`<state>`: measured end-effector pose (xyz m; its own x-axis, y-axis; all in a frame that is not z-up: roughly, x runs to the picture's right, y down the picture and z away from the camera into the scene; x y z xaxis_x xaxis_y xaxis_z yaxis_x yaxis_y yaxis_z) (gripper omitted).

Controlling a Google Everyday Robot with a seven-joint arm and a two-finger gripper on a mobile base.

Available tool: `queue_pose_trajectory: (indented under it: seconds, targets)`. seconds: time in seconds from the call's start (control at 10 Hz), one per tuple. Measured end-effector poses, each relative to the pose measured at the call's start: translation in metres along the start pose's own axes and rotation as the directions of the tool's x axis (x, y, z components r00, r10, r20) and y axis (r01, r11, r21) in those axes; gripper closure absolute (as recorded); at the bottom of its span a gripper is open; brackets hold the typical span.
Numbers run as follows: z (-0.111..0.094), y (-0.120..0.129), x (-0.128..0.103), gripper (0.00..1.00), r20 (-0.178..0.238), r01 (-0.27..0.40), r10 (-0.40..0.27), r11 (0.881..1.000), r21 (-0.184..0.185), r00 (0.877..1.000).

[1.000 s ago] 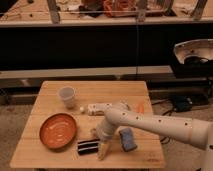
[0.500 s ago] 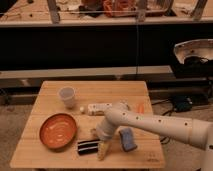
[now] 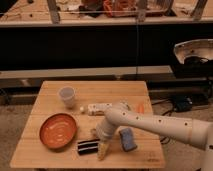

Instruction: Place the eraser in the ceramic cup

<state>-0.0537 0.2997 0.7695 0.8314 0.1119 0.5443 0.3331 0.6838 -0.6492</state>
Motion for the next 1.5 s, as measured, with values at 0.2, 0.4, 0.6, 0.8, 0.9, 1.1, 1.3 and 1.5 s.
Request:
queue_pose_trajectory:
  seconds: [0.2, 0.4, 0.6, 0.8, 0.9, 1.1, 1.3, 1.5]
  targets:
    - [0.0002, 0.0002, 0.0002, 0.2, 0.002, -0.003, 0.003, 1.0, 0.0, 1.0]
    - [0.0004, 0.0007, -0.0001, 0.2, 0.003, -0.005, 0.005, 1.0, -0.001, 1.0]
    - [0.0002, 0.0005, -0.0006, 0.2, 0.004, -0.007, 0.007, 1.0, -0.001, 1.0]
    - [0.0004, 0.0008, -0.0005, 0.2, 0.006, -0.01, 0.01, 1.0, -0.001, 1.0]
    - [0.0005, 0.001, -0.0006, 0.2, 0.007, -0.011, 0.011, 1.0, -0.002, 1.0]
    - [0.0003, 0.0013, -0.0008, 0.2, 0.008, -0.013, 0.013, 1.0, -0.002, 1.0]
    - [0.0005, 0.0017, -0.0009, 0.2, 0.009, -0.014, 0.014, 1.0, -0.003, 1.0]
    - [0.0006, 0.0019, -0.0009, 0.2, 0.011, -0.017, 0.017, 1.0, -0.004, 1.0]
